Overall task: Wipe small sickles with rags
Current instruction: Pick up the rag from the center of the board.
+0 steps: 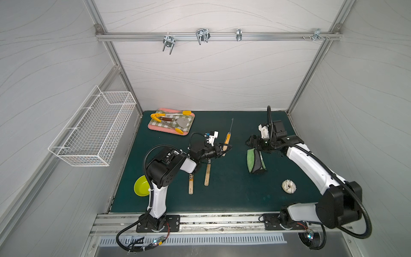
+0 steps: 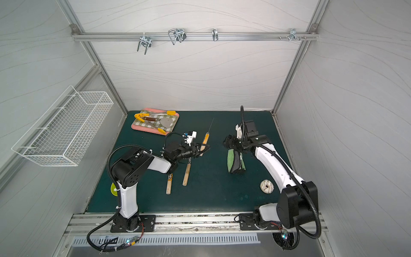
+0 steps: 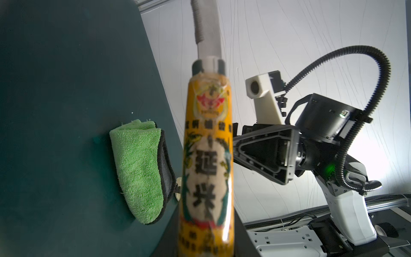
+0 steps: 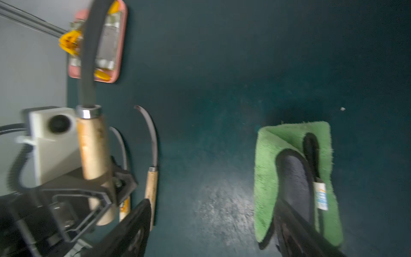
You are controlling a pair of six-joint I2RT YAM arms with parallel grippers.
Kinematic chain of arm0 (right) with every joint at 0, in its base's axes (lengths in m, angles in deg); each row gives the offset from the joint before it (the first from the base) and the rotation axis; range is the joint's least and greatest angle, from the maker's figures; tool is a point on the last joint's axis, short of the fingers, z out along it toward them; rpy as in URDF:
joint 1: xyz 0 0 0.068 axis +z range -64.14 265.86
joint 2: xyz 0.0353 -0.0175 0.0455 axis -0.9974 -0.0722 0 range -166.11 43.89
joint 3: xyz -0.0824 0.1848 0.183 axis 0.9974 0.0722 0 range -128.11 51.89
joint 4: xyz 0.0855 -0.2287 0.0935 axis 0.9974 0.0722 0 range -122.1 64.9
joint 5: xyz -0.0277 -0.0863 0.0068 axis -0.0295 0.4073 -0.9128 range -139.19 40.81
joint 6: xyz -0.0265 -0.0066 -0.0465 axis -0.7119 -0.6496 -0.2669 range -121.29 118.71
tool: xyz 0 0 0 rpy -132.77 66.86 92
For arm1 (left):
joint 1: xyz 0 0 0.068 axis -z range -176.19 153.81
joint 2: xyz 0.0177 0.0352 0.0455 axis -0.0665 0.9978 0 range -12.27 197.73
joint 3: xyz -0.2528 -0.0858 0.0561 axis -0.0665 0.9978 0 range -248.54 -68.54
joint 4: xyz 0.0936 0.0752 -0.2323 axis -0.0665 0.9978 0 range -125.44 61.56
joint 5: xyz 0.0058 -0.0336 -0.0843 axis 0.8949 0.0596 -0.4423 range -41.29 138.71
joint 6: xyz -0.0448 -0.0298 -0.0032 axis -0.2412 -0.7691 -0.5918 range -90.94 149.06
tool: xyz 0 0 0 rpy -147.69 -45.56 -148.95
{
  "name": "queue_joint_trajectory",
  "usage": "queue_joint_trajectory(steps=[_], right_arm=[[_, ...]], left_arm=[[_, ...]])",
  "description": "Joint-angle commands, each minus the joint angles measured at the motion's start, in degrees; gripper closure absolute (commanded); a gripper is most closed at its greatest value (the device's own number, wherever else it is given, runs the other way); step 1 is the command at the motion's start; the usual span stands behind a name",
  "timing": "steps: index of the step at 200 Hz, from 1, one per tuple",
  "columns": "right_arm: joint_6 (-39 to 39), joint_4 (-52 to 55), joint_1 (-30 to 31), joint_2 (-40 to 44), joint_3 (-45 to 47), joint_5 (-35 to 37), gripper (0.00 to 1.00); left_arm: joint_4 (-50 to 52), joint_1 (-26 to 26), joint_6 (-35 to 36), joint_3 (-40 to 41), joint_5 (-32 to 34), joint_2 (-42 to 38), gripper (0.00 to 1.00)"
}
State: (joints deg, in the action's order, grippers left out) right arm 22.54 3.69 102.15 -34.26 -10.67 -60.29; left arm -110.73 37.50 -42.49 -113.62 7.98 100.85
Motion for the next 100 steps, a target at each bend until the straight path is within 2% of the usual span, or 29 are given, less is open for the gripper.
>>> queue_joint_trajectory(steps=[1, 37, 100], right_arm=[[-5.2, 7.2, -2.3, -3.4, 1.4, 2.9, 0.12], [-7.5, 8.3, -2.4, -10.5, 0.9, 4.6, 0.11], [-8.1, 6.6, -2.4, -17.2, 0.7, 5.1, 0.12]], left_arm=[[-5.6, 0.0, 0.5, 0.5, -0.8, 0.5, 1.0], [-5.6, 0.0, 0.9, 1.6, -0.9, 0.1, 1.0], [-5.6, 0.0, 1.2, 2.1, -1.2, 0.0, 1.0]])
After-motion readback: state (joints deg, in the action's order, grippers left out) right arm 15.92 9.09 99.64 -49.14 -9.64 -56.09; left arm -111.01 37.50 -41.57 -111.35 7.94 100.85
